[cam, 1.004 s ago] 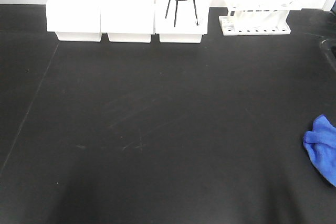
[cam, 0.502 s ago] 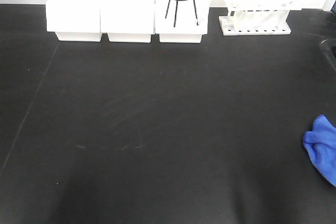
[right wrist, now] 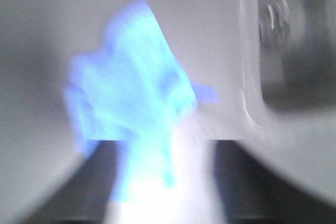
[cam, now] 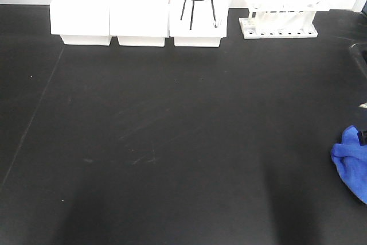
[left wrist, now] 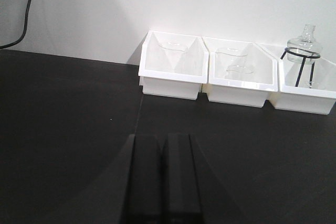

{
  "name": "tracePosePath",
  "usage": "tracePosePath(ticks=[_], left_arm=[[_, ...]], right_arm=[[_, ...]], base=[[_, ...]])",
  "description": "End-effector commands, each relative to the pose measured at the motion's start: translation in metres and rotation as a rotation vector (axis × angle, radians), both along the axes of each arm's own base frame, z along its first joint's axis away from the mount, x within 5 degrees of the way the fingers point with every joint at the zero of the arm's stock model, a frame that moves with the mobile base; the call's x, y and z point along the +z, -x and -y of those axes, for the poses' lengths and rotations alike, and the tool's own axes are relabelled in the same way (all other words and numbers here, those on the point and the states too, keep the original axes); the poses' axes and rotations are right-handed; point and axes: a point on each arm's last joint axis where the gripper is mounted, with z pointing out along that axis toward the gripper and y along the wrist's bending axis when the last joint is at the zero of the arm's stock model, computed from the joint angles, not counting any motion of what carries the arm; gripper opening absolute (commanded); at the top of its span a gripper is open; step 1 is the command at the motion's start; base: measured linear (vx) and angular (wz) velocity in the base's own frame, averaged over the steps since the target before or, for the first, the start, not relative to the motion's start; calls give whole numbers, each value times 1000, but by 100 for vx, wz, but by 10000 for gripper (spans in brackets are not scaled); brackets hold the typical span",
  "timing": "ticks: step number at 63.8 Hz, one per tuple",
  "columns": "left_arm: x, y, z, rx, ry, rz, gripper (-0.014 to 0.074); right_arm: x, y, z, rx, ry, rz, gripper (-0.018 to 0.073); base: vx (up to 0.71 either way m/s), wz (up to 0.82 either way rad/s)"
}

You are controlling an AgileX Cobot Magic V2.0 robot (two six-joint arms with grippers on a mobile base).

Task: Wipe right workspace with blue cloth
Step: 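Grasp the blue cloth with the right gripper and lift it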

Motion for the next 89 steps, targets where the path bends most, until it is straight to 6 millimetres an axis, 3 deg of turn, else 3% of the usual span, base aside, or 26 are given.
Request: tracePosePath(ticks=[1,7,31,47,57,71,80,89], left_arm=[[-2,0,1,-8,14,65,-6],[-2,0,1,-8,14,65,-6],[-2,0,1,-8,14,65,-6],[-2,0,1,-8,14,65,-6],[-2,0,1,-8,14,65,-6],[-2,0,1,-8,14,65,-6],[-2,0,1,-8,14,65,-6],[-2,0,1,-8,14,65,-6]], right_arm=[[6,-10,10,-63,86,51,596],[-5,-18,11,-130,65,39,603],[-56,-46,7,-100,-11,-74,557],[-83,-50,6,-124,-36,-190,487],[-81,-48,8,-100,-12,-207,326],[-66,-45,9,-94,11,-165,-9],[-37,-39,7,-104,-8,-12,-11],[5,-27,0,-102,-72,233,-7]], base=[[0,0],[0,0],[0,0],[0,0],[0,0],[0,0],[0,0],[0,0]])
